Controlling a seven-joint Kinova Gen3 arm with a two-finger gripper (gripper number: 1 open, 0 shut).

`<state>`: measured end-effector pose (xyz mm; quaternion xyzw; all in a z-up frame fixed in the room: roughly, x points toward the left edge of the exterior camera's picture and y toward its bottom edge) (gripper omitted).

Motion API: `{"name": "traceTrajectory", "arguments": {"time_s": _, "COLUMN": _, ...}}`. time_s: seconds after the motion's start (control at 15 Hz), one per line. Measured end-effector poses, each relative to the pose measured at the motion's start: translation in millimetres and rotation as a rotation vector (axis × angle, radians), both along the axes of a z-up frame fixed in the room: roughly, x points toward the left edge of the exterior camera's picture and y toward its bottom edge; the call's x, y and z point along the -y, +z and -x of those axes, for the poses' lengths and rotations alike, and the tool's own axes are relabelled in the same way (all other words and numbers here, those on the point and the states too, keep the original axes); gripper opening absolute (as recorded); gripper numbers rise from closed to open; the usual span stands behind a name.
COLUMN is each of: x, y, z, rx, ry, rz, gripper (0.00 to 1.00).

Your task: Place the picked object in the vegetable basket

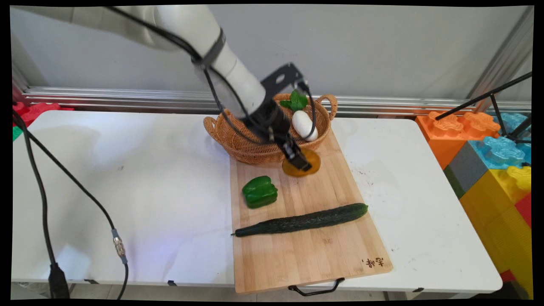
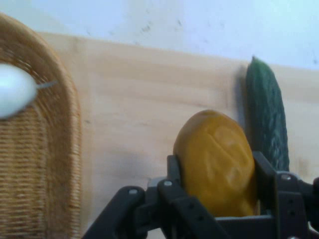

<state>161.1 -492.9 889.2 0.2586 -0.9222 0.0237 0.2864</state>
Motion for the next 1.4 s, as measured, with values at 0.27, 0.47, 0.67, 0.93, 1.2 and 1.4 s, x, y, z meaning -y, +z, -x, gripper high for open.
{"name": "traceTrajectory", "arguments": {"time_s": 0.27, "x": 17, "y": 26, "z": -8, "rx": -0.005, "ry": 0.055, "rz": 0.03, "gripper": 0.0}}
{"name": "traceTrajectory", "arguments": {"time_s": 0.47, "x": 35, "y": 35, "z": -20, "rx": 0.0, "ry": 0.121, "rz": 0.053, "gripper": 0.0}}
{"name": "traceTrajectory", "arguments": {"time_s": 0.67, "x": 59, "y": 37, "z": -33, "rx": 0.005, "ry": 0.189, "rz": 0.072, "gripper": 0.0}}
{"name": "traceTrajectory", "arguments": {"time_s": 0.93, "x": 91, "y": 28, "z": -43, "rx": 0.002, "ry": 0.251, "rz": 0.082, "gripper": 0.0}}
{"name": "traceTrajectory", "arguments": {"time_s": 1.2, "x": 119, "y": 6, "z": -47, "rx": -0.007, "ry": 0.292, "rz": 0.076, "gripper": 0.0}}
{"name": "traceTrajectory", "arguments": {"time_s": 1.4, "x": 135, "y": -22, "z": -50, "rx": -0.009, "ry": 0.319, "rz": 0.059, "gripper": 0.0}}
